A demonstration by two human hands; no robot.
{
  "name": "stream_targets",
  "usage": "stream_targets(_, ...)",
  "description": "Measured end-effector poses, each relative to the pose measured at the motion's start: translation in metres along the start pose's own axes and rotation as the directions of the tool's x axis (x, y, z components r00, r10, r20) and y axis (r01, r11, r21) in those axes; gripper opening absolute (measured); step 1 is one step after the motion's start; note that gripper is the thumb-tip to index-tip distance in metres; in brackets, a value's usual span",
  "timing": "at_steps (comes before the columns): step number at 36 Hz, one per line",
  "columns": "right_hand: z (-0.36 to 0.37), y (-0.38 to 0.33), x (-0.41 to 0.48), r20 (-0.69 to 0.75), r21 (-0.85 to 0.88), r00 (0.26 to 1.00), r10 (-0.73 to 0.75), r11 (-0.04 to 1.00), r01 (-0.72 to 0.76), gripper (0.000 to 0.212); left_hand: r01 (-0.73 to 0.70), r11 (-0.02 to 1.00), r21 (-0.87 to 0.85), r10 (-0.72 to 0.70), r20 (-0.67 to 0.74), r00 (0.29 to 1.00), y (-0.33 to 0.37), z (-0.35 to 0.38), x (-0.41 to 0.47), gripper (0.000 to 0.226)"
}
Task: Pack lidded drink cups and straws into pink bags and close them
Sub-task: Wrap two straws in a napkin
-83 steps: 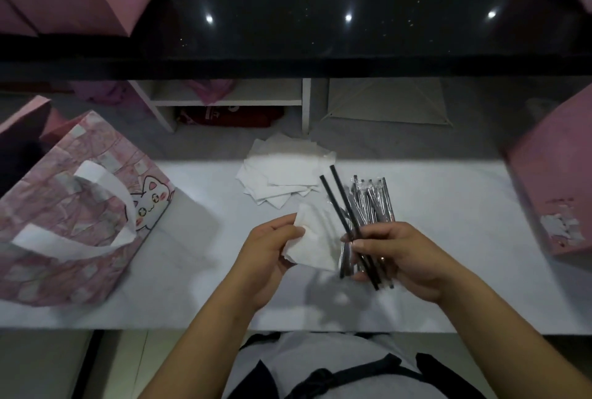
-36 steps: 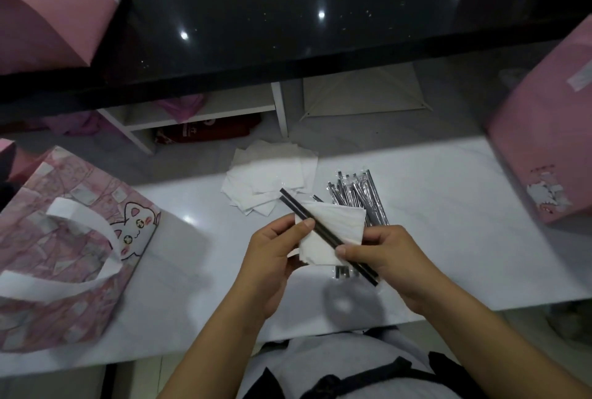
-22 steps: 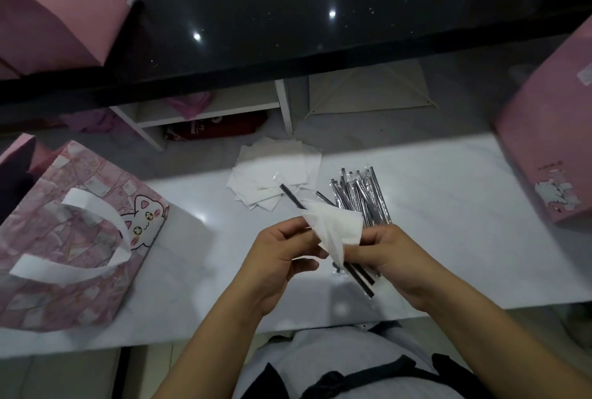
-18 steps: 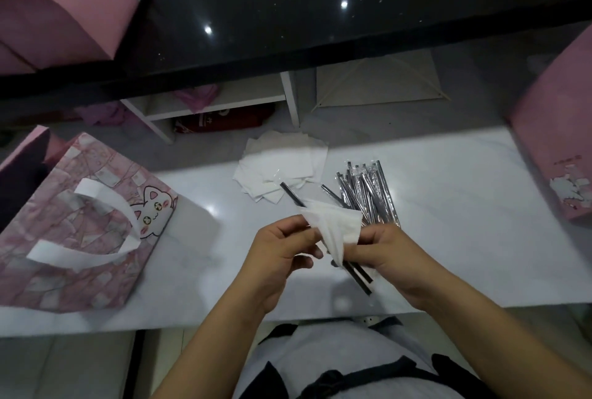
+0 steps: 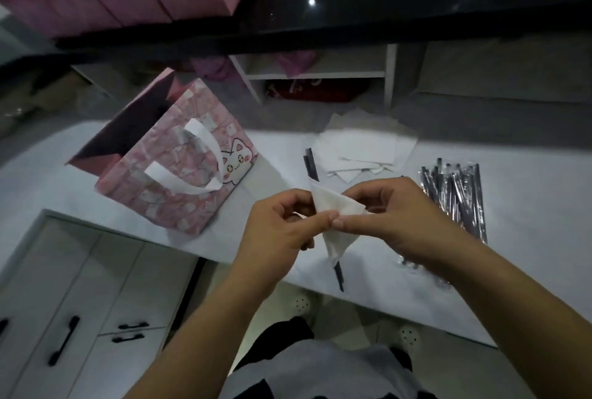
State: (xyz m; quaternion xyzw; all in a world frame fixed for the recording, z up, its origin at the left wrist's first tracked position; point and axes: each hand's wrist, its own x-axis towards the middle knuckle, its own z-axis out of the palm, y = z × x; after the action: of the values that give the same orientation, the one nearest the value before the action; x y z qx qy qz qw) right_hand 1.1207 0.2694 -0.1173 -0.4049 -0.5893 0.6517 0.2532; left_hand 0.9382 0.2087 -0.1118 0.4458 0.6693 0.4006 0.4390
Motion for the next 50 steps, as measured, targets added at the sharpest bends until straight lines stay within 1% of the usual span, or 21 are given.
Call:
stream_targets(3, 0.03, -0.017, 0.018, 0.03, -0.091, 0.998, -0.051, 0.994, 0.054, 0.007, -0.033, 0.997, -0.073, 0.03, -0.04, 0.999, -0.001, -0.034, 0.002, 0.019)
stream_targets(5, 0.051, -0.033, 0.033, 0.056, -0.142, 0.995, -0.088, 0.985, 0.095, 0.008, -0.067, 0.99, -0.12, 0.06, -0.061, 0.996, 0.0, -0.061, 0.004, 0.028)
stream_targets(8, 0.09, -0.063, 0.058, 0.105, -0.153, 0.984, -0.145, 0.975, 0.16, 0.012, -0.131, 0.973, -0.191, 0.114, -0.097, 0.989, 0.001, -0.111, 0.006, 0.036)
stream_targets(10, 0.122, -0.085, 0.076, 0.136, -0.147, 0.974, -0.183, 0.968, 0.202, 0.018, -0.157, 0.959, -0.235, 0.137, -0.098, 0.986, 0.002, -0.151, 0.008, 0.036)
stream_targets(12, 0.155, -0.106, 0.096, 0.142, -0.146, 0.962, -0.232, 0.957, 0.252, 0.024, -0.183, 0.955, -0.235, 0.169, -0.08, 0.982, 0.006, -0.193, 0.012, 0.033)
stream_targets(14, 0.184, -0.126, 0.116, 0.117, -0.145, 0.946, -0.303, 0.937, 0.318, 0.022, -0.253, 0.942, -0.221, 0.246, -0.063, 0.967, 0.01, -0.238, 0.016, 0.031)
stream_targets(16, 0.206, -0.146, 0.136, 0.047, -0.121, 0.931, -0.361, 0.923, 0.364, 0.021, -0.36, 0.92, -0.153, 0.348, -0.1, 0.932, 0.014, -0.284, 0.021, 0.029)
stream_targets(18, 0.222, -0.163, 0.155, -0.016, -0.078, 0.907, -0.42, 0.905, 0.418, 0.018, -0.433, 0.901, 0.005, 0.429, -0.138, 0.892, 0.015, -0.326, 0.033, 0.029)
stream_targets(20, 0.233, -0.177, 0.171, -0.051, -0.107, 0.883, -0.467, 0.881, 0.461, 0.016, -0.454, 0.88, 0.14, 0.471, -0.139, 0.871, 0.013, -0.357, 0.052, 0.027)
stream_targets(21, 0.237, -0.181, 0.178, -0.07, -0.134, 0.877, -0.475, 0.876, 0.463, 0.016, -0.44, 0.876, 0.198, 0.467, -0.119, 0.876, 0.013, -0.368, 0.065, 0.028)
stream_targets(23, 0.242, -0.183, 0.188, -0.107, -0.18, 0.889, -0.446, 0.888, 0.424, 0.016, -0.38, 0.868, 0.32, 0.409, -0.025, 0.912, 0.011, -0.379, 0.091, 0.037)
stream_targets(25, 0.243, -0.18, 0.193, -0.113, -0.229, 0.908, -0.403, 0.9, 0.371, 0.018, -0.34, 0.851, 0.401, 0.32, 0.117, 0.94, 0.008, -0.379, 0.116, 0.054)
stream_targets(27, 0.244, -0.175, 0.194, -0.094, -0.259, 0.919, -0.383, 0.9, 0.349, 0.022, -0.334, 0.84, 0.427, 0.256, 0.23, 0.939, 0.005, -0.374, 0.134, 0.069)
stream_targets(29, 0.244, -0.17, 0.193, -0.09, -0.272, 0.928, -0.362, 0.905, 0.326, 0.021, -0.358, 0.835, 0.418, 0.253, 0.286, 0.924, 0.003, -0.369, 0.146, 0.079)
stream_targets(32, 0.241, -0.165, 0.191, -0.11, -0.248, 0.932, -0.345, 0.918, 0.31, 0.017, -0.391, 0.864, 0.318, 0.297, 0.305, 0.905, -0.002, -0.368, 0.159, 0.079)
stream_targets(35, 0.239, -0.163, 0.192, -0.108, -0.253, 0.938, -0.328, 0.922, 0.294, 0.022, -0.388, 0.898, 0.206, 0.326, 0.279, 0.903, -0.007, -0.376, 0.167, 0.069)
stream_targets(37, 0.238, -0.164, 0.196, -0.083, -0.29, 0.943, -0.321, 0.914, 0.286, 0.023, -0.384, 0.914, 0.133, 0.342, 0.258, 0.904, -0.009, -0.383, 0.171, 0.06)
stream_targets(40, 0.241, -0.166, 0.209, -0.059, -0.403, 0.958, -0.279, 0.885, 0.233, 0.018, -0.333, 0.943, 0.024, 0.319, 0.229, 0.92, -0.012, -0.393, 0.178, 0.057)
stream_targets(42, 0.242, -0.166, 0.222, -0.051, -0.536, 0.972, -0.23, 0.828, 0.168, 0.015, -0.287, 0.957, -0.046, 0.289, 0.235, 0.928, -0.014, -0.396, 0.181, 0.056)
stream_targets(45, 0.249, -0.167, 0.246, -0.01, -0.702, 0.991, -0.136, 0.707, 0.09, 0.019, -0.249, 0.962, -0.11, 0.269, 0.243, 0.932, -0.019, -0.401, 0.186, 0.054)
stream_targets(50, 0.264, -0.151, 0.293, 0.025, -0.894, 0.999, 0.022, 0.447, 0.013, 0.028, -0.203, 0.969, -0.142, 0.233, 0.249, 0.94, -0.022, -0.408, 0.192, 0.049)
